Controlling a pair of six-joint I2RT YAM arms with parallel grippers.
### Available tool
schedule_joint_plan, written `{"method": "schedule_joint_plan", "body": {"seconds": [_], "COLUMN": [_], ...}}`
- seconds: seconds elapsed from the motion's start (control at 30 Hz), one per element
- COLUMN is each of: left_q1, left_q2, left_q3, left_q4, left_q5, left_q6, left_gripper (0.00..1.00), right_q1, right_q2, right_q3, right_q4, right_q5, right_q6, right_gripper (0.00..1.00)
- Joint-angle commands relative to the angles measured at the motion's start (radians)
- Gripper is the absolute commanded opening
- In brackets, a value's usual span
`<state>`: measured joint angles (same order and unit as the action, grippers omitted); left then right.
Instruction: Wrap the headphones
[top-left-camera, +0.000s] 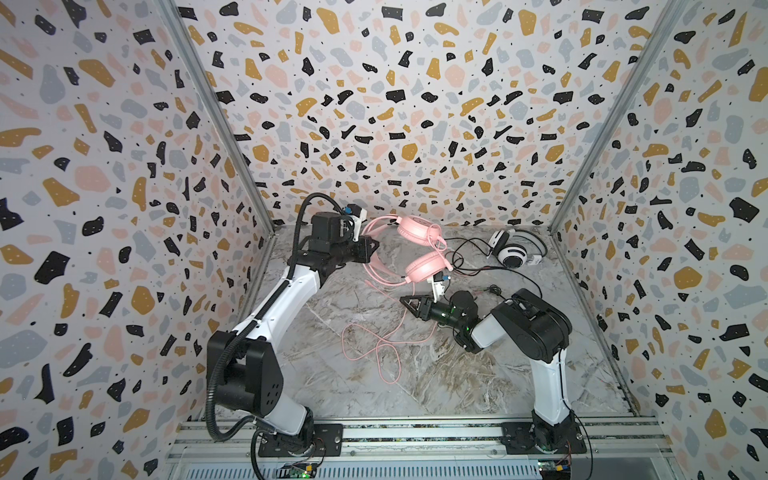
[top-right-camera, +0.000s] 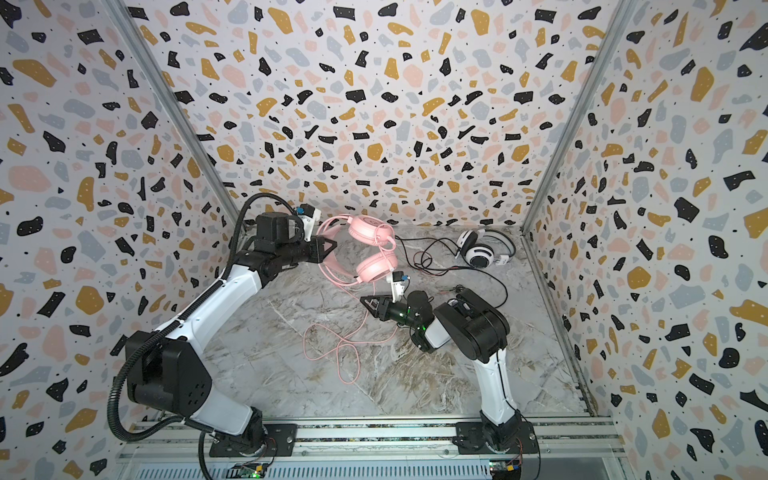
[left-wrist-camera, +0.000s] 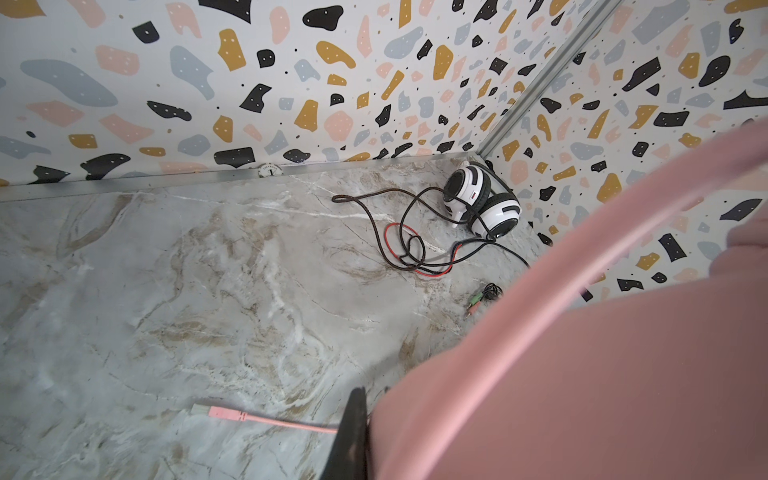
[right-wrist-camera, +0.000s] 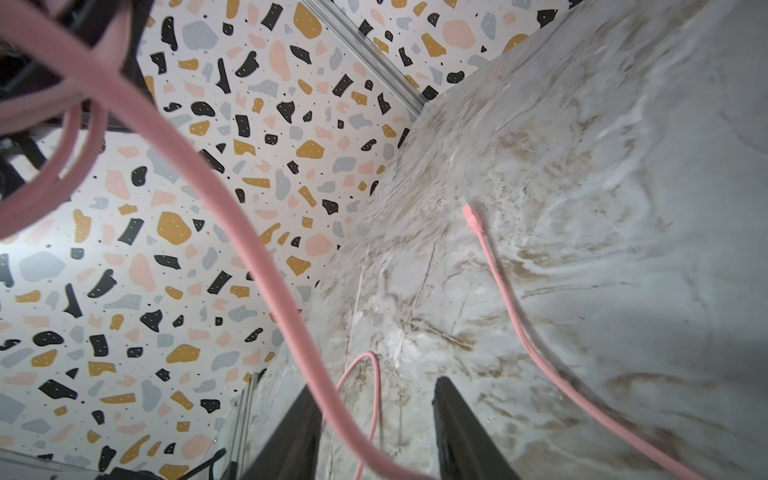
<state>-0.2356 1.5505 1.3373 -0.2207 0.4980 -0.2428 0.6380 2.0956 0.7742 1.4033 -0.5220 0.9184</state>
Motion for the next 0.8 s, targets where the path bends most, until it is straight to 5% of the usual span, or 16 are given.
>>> {"method": "schedule_joint_plan", "body": {"seconds": [0.0, 0.1, 0.37, 0.77], "left_q1": [0.007, 0.007, 0.013, 0.018], "left_q2": [-0.035, -0.035, -0.031, 0.010], "left_q3": [0.005, 0.007, 0.011, 0.041], "left_q4": [0.088, 0.081, 0.059, -0.018], "left_q5": [0.064, 0.054, -0.003, -0.099], "left_q6": [-0.027, -0.023, -0.027, -0.012], "left_gripper": [0.00, 0.00, 0.00, 0.00], "right_q1": [0.005, 0.007, -0.017, -0.183], "right_q2": [0.010, 0.002, -0.053, -0.202], "right_q3": [0.059, 0.058, -0.023, -0.197], "right_q4": [0.072, 0.063, 0.095, 0.121], "right_q5": [-0.035, -0.039, -0.006, -0.023], "right_q6": [0.059, 0.039, 0.013, 0.036], "right_gripper": [0.48, 0.44, 0.05, 0.02]}}
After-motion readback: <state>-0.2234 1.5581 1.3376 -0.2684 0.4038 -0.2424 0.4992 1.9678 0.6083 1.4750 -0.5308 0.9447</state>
